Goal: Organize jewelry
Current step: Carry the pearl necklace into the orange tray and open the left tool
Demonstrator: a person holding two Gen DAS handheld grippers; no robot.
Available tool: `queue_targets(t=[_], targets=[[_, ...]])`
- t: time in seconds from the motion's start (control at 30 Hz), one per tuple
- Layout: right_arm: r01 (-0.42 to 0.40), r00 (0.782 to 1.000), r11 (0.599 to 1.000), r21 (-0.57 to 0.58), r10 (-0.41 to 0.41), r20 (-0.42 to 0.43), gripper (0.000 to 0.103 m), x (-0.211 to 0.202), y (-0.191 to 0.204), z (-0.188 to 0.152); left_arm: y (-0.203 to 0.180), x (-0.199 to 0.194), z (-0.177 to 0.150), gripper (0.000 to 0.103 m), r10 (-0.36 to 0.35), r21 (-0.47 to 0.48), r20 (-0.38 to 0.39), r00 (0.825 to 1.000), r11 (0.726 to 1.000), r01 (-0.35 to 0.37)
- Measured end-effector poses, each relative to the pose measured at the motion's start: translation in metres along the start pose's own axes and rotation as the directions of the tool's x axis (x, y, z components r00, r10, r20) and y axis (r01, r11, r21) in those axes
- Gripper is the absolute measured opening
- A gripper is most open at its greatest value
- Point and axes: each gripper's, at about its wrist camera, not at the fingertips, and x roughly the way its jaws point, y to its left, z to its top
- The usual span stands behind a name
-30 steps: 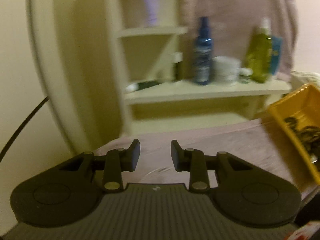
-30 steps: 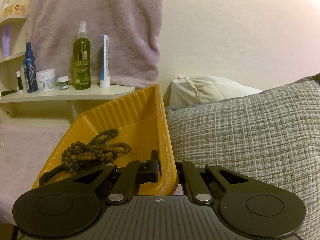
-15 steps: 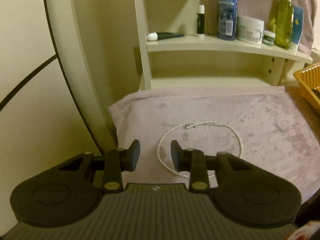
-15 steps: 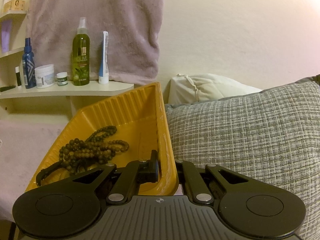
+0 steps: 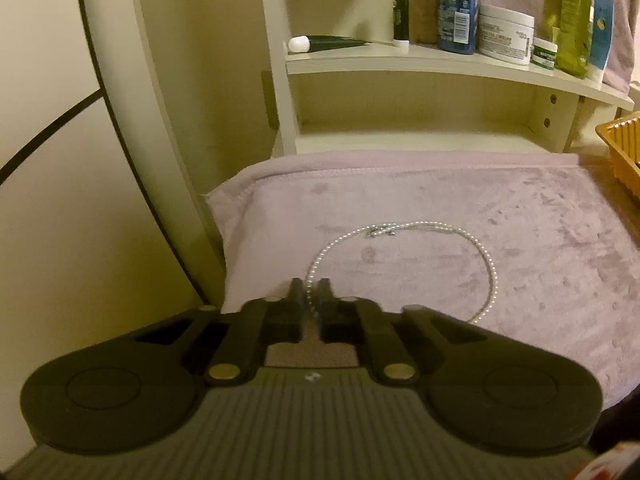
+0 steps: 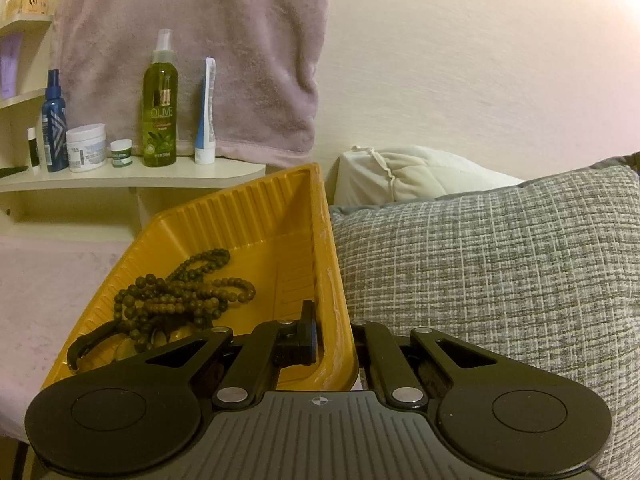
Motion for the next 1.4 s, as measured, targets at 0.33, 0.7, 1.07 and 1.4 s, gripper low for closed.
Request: queue_targets(t=[0.33, 0.7, 1.07, 1.4], targets=[[-0.006, 1.000, 1.000, 0.001, 0.006, 0.010, 0.005, 0.000, -0.001, 0.000, 0.005, -0.027, 0.024, 0.001, -0.044, -0.017, 0.066, 0.997, 0.999, 0.045], [-0.013, 1.000, 1.000, 0.005, 0.013, 0.016, 0.005, -0.002, -0.001, -0.001, -0.017, -0.073, 0.075, 0.002, -0.140, 0.047, 0.189, 0.972, 0.990, 0.133], [-0.022, 0.999, 1.000, 0.013, 0.022, 0.027, 0.005, -0.005, 0.000, -0.001, -0.043, -0.102, 0.119, 0.002, -0.231, 0.136, 0.254, 0.939, 0.970, 0.202], [-0.029, 0.999, 0.999, 0.022, 0.028, 0.034, 0.005, -0.006, 0.001, 0.000, -0.067, -0.125, 0.148, 0.002, -0.325, 0.219, 0.274, 0.905, 0.938, 0.270]])
